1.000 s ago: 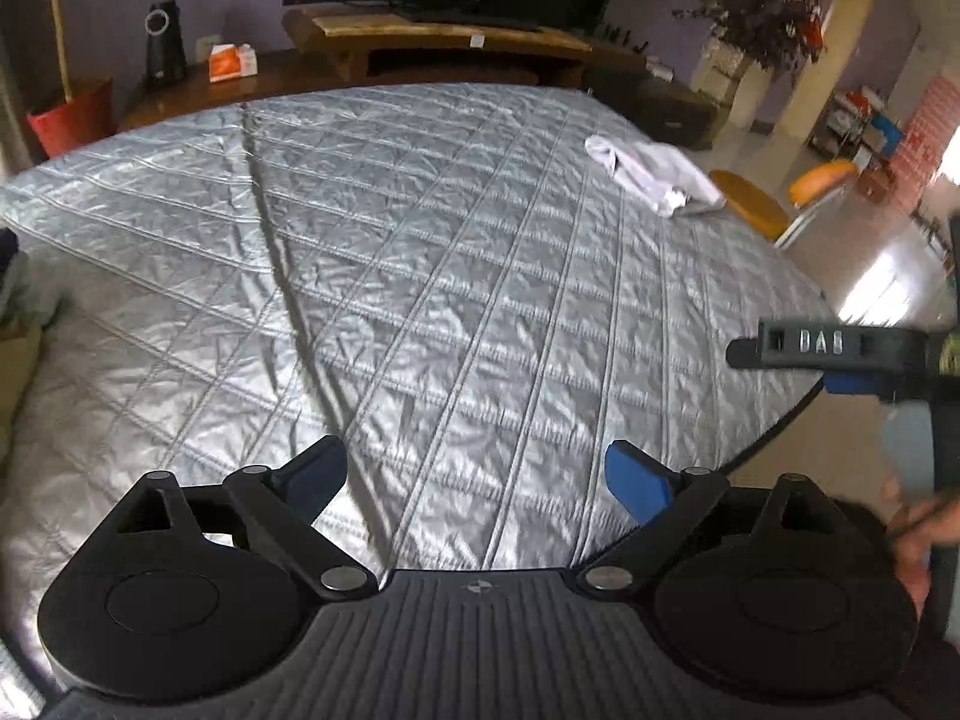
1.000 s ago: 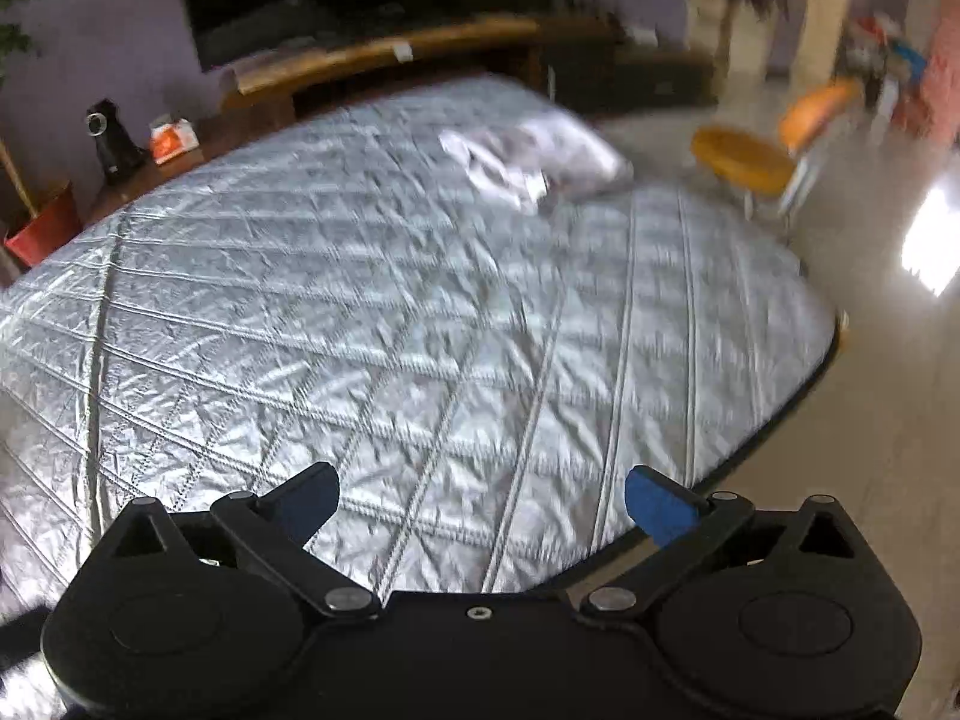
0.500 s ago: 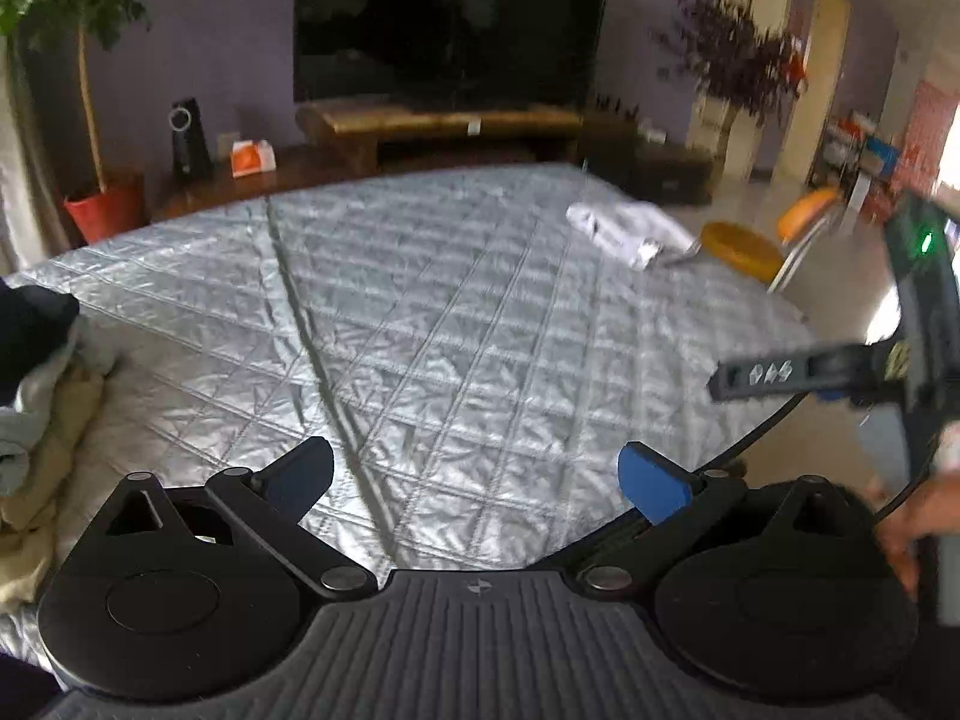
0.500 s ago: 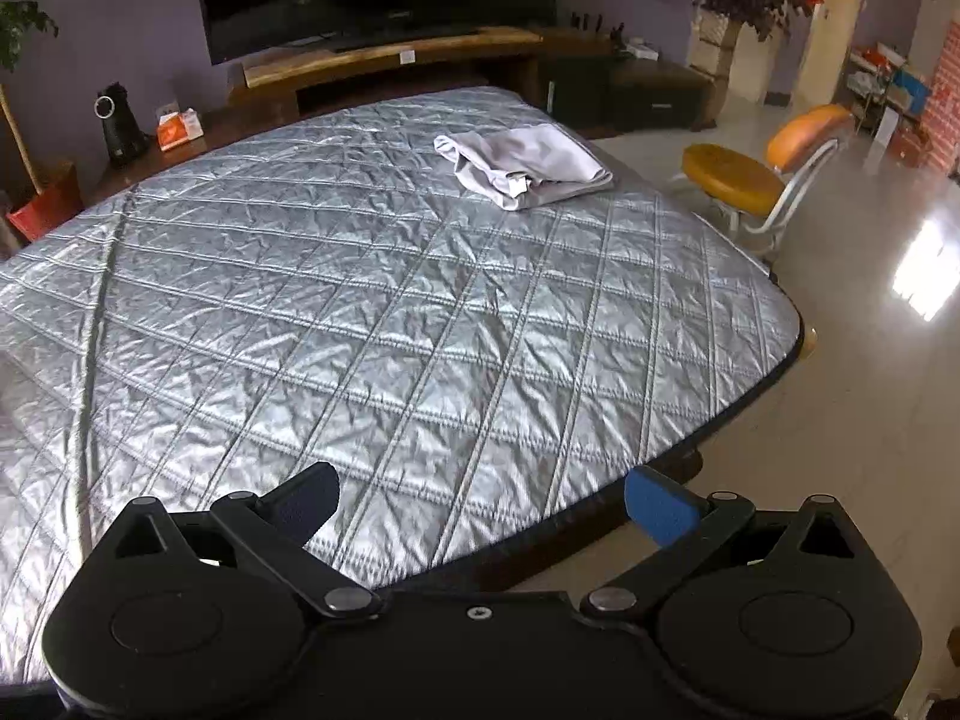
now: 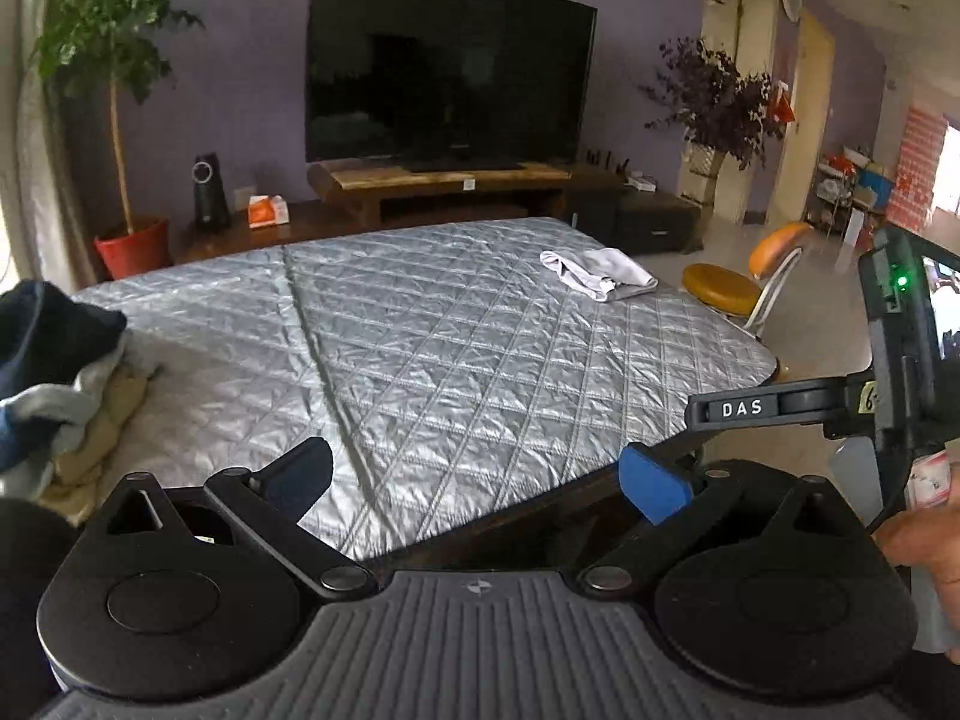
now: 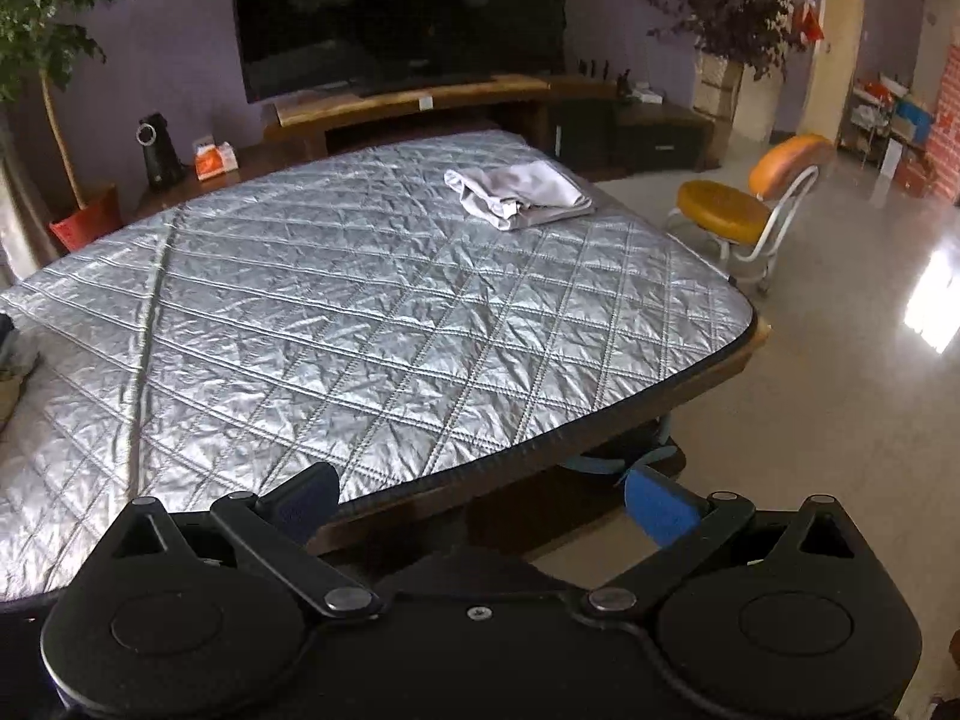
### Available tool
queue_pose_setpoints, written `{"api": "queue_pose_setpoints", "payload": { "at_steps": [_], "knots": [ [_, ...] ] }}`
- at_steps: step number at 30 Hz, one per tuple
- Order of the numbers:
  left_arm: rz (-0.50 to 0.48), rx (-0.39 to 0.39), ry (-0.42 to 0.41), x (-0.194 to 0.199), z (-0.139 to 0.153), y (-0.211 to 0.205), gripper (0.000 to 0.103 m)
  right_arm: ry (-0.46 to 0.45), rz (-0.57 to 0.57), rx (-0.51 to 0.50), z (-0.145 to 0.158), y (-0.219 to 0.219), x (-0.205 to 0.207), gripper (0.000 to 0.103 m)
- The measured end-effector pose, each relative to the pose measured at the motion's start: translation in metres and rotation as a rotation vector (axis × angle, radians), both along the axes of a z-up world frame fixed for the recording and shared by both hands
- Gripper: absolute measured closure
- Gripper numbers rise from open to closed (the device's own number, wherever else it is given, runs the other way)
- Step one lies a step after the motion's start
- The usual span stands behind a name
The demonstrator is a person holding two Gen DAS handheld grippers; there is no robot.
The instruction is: Fold clothes
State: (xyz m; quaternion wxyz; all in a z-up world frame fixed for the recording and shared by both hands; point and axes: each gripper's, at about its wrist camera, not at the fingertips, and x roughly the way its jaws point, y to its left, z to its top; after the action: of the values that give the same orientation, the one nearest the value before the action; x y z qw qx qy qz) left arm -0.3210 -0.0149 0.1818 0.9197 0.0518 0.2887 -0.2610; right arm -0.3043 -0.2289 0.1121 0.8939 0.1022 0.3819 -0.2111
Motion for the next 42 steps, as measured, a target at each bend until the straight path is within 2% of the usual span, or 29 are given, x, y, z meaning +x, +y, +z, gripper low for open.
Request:
{"api": "queue_pose_setpoints", "payload": {
  "at_steps": [6, 9, 12, 16, 21, 25, 31, 42],
  "knots": [
    [0.001, 0.003, 0.0, -0.02, 0.002, 0.014, 0.0, -0.029, -0.046, 0.005, 0.013, 0.008, -0.028, 0.001],
    [-0.014, 0.0, -0.012, -0.025, 0.003, 0.017, 0.0, -0.037, -0.014, -0.023, 0.018, 0.022, -0.039, 0.001],
    [-0.017, 0.031, -0.007, -0.022, -0.001, 0.011, 0.0, -0.035, 0.049, -0.083, 0.02, 0.037, -0.044, 0.001],
    [-0.038, 0.063, 0.001, -0.019, -0.008, 0.002, 0.0, -0.029, 0.079, -0.129, 0.018, 0.041, -0.04, 0.001],
    [-0.057, 0.104, -0.012, -0.023, -0.013, -0.005, 0.0, -0.025, 0.046, -0.096, 0.015, 0.03, -0.038, 0.001],
    [-0.042, 0.099, -0.012, -0.022, -0.014, -0.001, 0.0, -0.018, 0.03, -0.085, 0.013, 0.025, -0.039, 0.001],
    [-0.01, 0.094, 0.005, -0.016, -0.015, 0.004, 0.0, -0.014, 0.055, -0.123, 0.013, 0.031, -0.04, 0.001],
    [-0.011, 0.11, 0.014, -0.014, -0.016, 0.002, 0.0, 0.008, 0.059, -0.133, 0.011, 0.031, -0.035, 0.001]
  ]
}}
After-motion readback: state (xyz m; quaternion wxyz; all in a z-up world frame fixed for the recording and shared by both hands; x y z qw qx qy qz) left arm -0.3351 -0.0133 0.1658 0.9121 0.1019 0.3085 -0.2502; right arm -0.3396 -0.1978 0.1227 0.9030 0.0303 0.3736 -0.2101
